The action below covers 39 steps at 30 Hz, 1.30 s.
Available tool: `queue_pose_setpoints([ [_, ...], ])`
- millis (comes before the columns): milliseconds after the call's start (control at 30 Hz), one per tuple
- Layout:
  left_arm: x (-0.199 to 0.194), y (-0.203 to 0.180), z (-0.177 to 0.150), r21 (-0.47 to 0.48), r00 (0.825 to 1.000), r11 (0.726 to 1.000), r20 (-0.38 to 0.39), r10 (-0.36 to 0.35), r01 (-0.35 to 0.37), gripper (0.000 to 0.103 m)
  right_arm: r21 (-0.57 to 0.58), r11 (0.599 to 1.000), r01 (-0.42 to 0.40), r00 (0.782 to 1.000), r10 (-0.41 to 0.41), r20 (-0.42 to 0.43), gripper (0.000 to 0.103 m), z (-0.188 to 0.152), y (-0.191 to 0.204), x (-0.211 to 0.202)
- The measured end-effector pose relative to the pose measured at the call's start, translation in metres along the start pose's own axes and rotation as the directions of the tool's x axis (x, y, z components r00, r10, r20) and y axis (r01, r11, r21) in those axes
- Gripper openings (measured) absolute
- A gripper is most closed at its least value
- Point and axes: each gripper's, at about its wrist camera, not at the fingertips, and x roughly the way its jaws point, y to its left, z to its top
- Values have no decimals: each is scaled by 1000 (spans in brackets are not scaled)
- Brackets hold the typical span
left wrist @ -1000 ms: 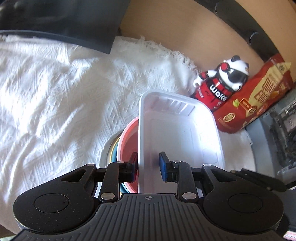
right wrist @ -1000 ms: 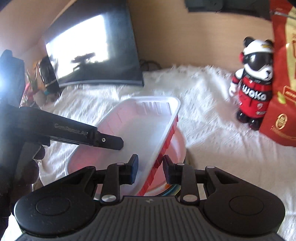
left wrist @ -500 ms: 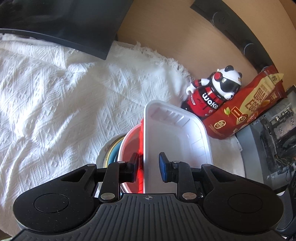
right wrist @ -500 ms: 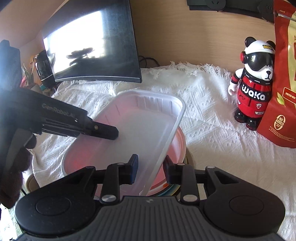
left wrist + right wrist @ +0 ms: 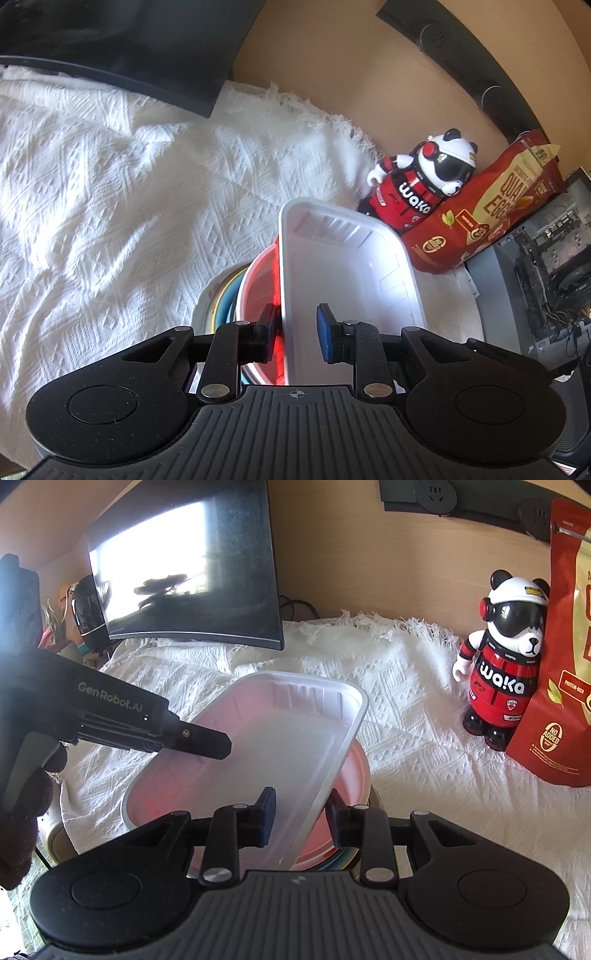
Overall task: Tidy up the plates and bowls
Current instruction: 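Lower the tray onto the white bowl atop the stack with both tools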
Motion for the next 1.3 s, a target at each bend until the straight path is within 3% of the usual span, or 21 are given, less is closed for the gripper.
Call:
queue_pose_setpoints([
  [167,5,6,-2,-23,1000,1000,-23,3,-3,25,-10,1000,-10,1000,10,-7,29,-2,3,0],
  [367,-11,10,2,-30,1000,1000,22,-5,6,25,-14,1000,13,1000,-13,-13,29,-3,2,0],
  [500,-9,10,7,-28,1000,1000,7,7,-7,25,2,1000,17,1000,-17,1,29,0,-3,-3],
  [667,2,-4,19,-3,999,999,-2,-52,52,24,0,1000,31,999,-31,8,29,6,-7,2],
  [767,7,-11,25,17,999,999,7,-45,45,24,8,999,42,999,-42,8,29,11,-12,6],
  [1300,5,7,29,-51,999,998,28,-39,40,24,-13,998,64,998,-64,17,29,23,-9,21],
])
